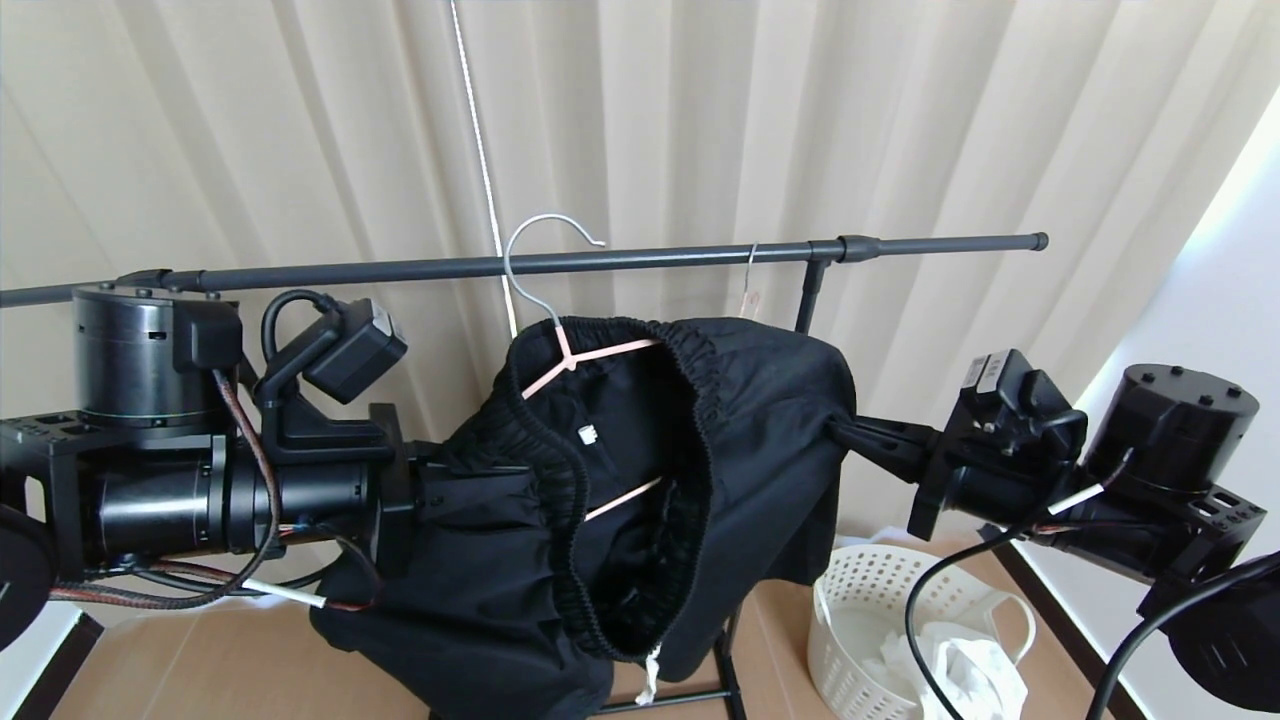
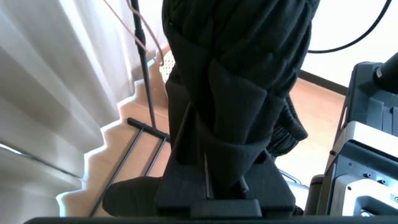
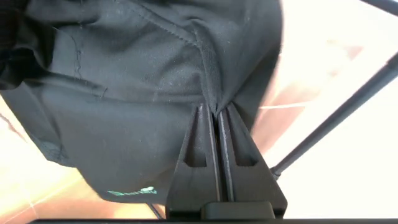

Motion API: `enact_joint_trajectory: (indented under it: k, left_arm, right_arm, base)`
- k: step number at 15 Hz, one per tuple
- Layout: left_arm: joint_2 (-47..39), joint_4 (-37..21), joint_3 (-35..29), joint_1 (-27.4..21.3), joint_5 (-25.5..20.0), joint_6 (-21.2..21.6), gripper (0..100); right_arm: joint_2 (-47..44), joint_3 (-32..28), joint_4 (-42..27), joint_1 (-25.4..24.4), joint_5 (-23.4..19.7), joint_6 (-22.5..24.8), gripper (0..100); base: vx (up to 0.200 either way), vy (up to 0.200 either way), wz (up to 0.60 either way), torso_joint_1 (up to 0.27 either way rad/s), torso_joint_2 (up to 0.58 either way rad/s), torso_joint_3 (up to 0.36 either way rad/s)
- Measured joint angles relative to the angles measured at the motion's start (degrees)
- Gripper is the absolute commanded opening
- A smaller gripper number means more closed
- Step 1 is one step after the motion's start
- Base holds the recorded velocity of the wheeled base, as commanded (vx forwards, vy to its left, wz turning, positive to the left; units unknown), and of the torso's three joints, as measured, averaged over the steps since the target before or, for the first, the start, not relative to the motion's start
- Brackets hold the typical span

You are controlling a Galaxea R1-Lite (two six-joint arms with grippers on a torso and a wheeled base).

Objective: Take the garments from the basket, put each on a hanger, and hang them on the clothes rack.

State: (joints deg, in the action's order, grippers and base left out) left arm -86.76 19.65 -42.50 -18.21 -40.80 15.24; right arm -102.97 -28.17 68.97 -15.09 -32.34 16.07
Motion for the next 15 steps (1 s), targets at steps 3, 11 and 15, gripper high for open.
enact_joint_trajectory:
  k: [3,11,15]
  left_arm:
    - [-0.15,0.05,0.17,1.10,0.00,1.16,0]
    - [-0.23,0.05,0.94,3.12,-0.15,4.35,0]
    - [-0.01,1.17,0.79,4.08,-0.24,4.24,0]
  right_arm:
    - [0.27,-0.49,-0.06,1.45,-0.09,-0.04,0]
    - [-0.48,-2.41,-0.15,5.23,-0.48,-1.13,0]
    - [-1.44,-2.89,-0.15,5.86,-0.48,-1.16,0]
  base:
    - [0.000,0.000,0.00,0.000,0.00,0.000]
    - [0.000,0.000,0.00,0.000,0.00,0.000]
    - [0.000,0.000,0.00,0.000,0.00,0.000]
